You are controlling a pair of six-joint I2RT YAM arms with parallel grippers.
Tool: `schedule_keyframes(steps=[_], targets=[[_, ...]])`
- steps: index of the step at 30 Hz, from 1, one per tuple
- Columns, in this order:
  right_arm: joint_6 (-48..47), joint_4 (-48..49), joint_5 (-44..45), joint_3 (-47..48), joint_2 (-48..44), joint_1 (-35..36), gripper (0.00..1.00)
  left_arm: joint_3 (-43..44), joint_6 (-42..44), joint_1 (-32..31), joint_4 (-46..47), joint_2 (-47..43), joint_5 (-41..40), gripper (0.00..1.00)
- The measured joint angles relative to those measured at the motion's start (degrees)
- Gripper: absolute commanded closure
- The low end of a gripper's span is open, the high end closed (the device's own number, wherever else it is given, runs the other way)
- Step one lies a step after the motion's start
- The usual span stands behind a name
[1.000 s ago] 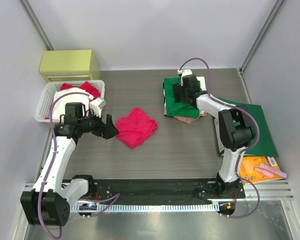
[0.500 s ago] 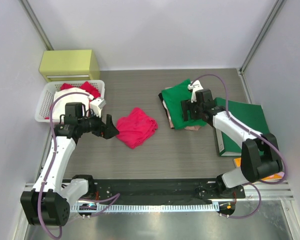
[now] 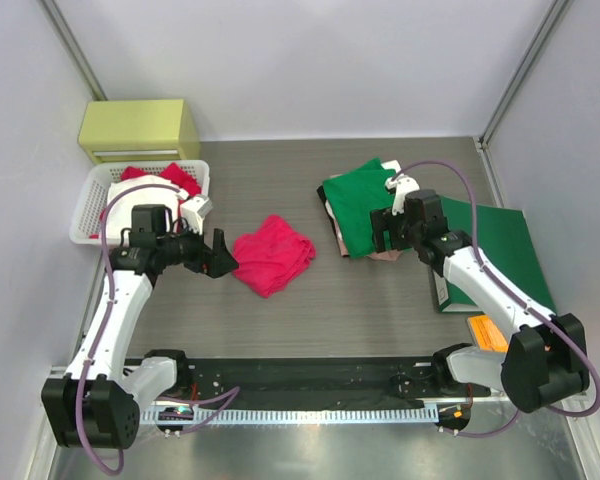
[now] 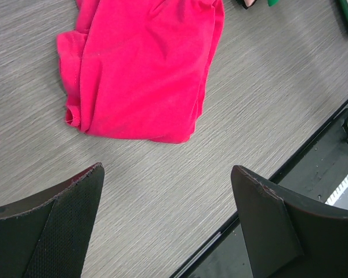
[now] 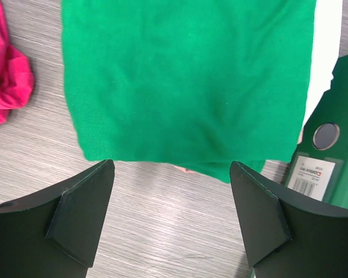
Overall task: Fold and stack the t-shirts
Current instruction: Put the neatly folded tshirt into the corner of the board with both arms
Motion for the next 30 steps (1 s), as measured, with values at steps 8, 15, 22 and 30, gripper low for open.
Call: schedule_keyframes(steps=[8,15,22,30], targets=[[-1.1,-2.8,2.9,11.1,8.7,0.0,0.09,0.0,0.0,0.0,0.0,1.8,-0.5,0.09],[-0.4,-9.7,5.0,45.7,31.2,0.0,0.08,0.0,0.0,0.0,0.0,2.6,-1.8,0.09],[1.4,-14.8,4.9,49.1,37.6,0.0,0.08,-0.2,0.2,0.0,0.0,0.7,-2.7,0.09],[2.1,-16.4,4.4,45.6,38.1,0.0,0.07,-0.2,0.2,0.0,0.0,2.0,-2.6,0.09]])
